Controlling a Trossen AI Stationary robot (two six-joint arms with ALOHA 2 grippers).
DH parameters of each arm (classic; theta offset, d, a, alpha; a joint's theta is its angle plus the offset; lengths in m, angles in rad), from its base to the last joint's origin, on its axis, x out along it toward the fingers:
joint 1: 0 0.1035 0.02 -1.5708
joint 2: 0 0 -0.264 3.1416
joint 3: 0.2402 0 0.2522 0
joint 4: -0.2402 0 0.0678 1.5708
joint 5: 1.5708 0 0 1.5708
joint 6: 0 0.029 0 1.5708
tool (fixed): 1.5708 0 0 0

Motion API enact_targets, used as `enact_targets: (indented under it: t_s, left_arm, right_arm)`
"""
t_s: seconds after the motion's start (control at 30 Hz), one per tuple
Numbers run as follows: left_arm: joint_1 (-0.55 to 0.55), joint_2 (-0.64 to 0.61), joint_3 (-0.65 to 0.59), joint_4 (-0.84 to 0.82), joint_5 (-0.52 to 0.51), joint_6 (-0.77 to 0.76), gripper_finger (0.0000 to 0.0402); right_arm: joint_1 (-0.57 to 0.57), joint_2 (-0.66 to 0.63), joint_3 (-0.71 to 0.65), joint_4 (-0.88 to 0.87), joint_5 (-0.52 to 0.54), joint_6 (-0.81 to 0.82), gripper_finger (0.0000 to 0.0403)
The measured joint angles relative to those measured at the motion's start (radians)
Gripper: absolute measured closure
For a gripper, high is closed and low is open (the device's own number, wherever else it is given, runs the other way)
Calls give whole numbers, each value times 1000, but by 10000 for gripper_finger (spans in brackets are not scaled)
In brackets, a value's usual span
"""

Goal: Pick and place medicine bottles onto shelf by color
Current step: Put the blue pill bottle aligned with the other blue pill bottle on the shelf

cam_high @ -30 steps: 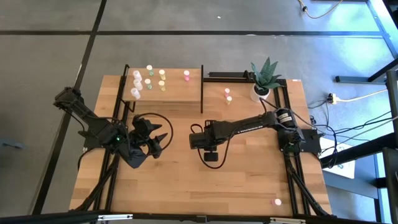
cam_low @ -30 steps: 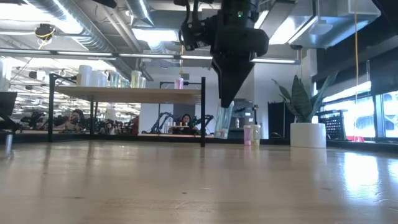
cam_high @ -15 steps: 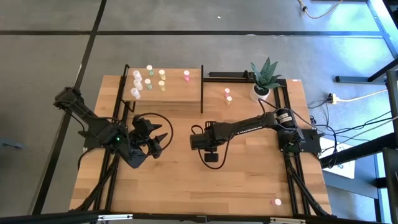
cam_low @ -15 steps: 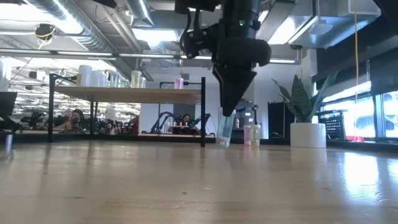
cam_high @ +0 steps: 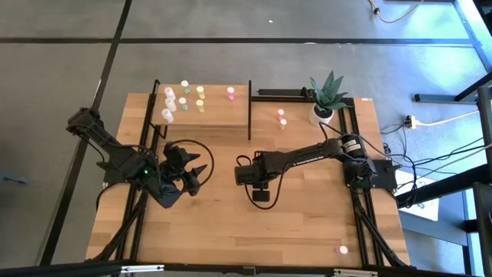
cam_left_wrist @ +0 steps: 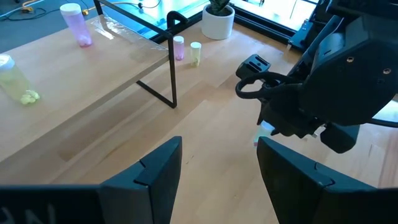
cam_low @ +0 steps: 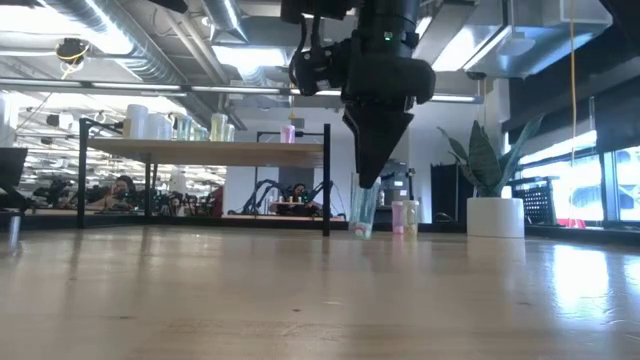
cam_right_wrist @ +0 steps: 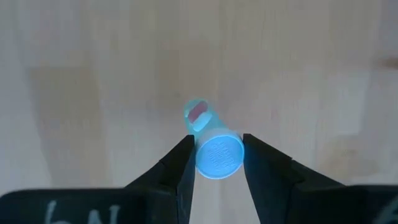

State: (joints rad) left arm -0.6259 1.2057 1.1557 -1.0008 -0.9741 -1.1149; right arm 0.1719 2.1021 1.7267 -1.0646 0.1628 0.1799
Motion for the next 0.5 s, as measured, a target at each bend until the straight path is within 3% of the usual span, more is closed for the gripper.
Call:
enact_targets:
  t_s: [0.5]
  left_arm:
    - [0,0,0,0,0,4,200]
  right_arm:
    - [0,0,0,11,-25,24,264]
